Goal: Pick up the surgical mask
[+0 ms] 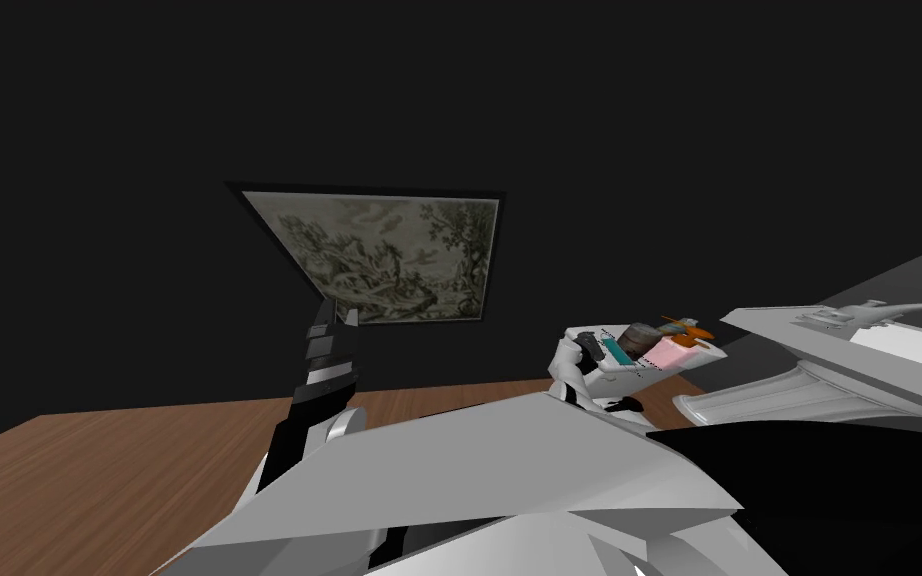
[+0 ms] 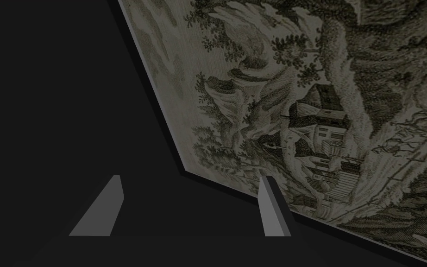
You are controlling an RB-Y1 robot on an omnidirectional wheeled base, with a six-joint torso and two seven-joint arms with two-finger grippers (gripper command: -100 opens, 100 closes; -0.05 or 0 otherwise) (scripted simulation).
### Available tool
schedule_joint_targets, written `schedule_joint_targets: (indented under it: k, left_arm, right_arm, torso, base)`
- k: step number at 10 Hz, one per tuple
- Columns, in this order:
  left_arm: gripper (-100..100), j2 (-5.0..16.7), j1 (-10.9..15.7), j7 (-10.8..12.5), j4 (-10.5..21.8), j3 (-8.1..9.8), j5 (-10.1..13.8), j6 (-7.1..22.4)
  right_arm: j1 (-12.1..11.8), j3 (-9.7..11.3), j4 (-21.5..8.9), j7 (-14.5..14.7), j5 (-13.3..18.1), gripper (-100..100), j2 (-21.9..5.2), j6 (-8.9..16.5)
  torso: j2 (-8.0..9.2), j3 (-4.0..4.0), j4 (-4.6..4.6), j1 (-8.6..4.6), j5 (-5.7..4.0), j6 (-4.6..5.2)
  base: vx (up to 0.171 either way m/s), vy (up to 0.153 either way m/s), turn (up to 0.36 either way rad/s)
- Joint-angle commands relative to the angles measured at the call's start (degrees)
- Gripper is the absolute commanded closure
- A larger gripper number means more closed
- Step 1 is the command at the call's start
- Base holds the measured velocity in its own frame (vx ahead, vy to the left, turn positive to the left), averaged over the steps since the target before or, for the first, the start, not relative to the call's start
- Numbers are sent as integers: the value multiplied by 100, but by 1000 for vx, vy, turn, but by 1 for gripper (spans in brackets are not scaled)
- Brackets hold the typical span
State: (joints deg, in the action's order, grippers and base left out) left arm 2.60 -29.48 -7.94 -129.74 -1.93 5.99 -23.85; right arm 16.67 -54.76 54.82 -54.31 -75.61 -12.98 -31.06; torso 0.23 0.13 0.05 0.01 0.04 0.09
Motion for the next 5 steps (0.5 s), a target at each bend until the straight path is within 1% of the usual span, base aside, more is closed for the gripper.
schedule_joint_targets:
  k: [1, 2, 3, 5]
  left_arm:
    - [0, 0, 0, 0, 0, 0, 0, 0]
    - [0, 0, 0, 0, 0, 0, 0, 0]
    - [0, 0, 0, 0, 0, 0, 0, 0]
    - [0, 0, 0, 0, 0, 0, 0, 0]
  right_arm:
    - [160, 82, 21, 48, -9, -100, -93, 286]
    - [275, 156, -14, 45, 5, -100, -190, 443]
    - [275, 156, -14, 45, 5, -100, -190, 508]
    - [532, 329, -103, 44, 52, -100, -419, 931]
  torso:
    - [0, 0, 0, 0, 0, 0]
    - [6, 3, 1, 0, 1, 1]
    - [12, 7, 2, -1, 0, 1]
    - [6, 4, 1, -5, 0, 2]
  base:
    - [-51, 7, 20]
    - [-65, 1, 8]
    - [-43, 4, 3]
    - [-57, -7, -1]
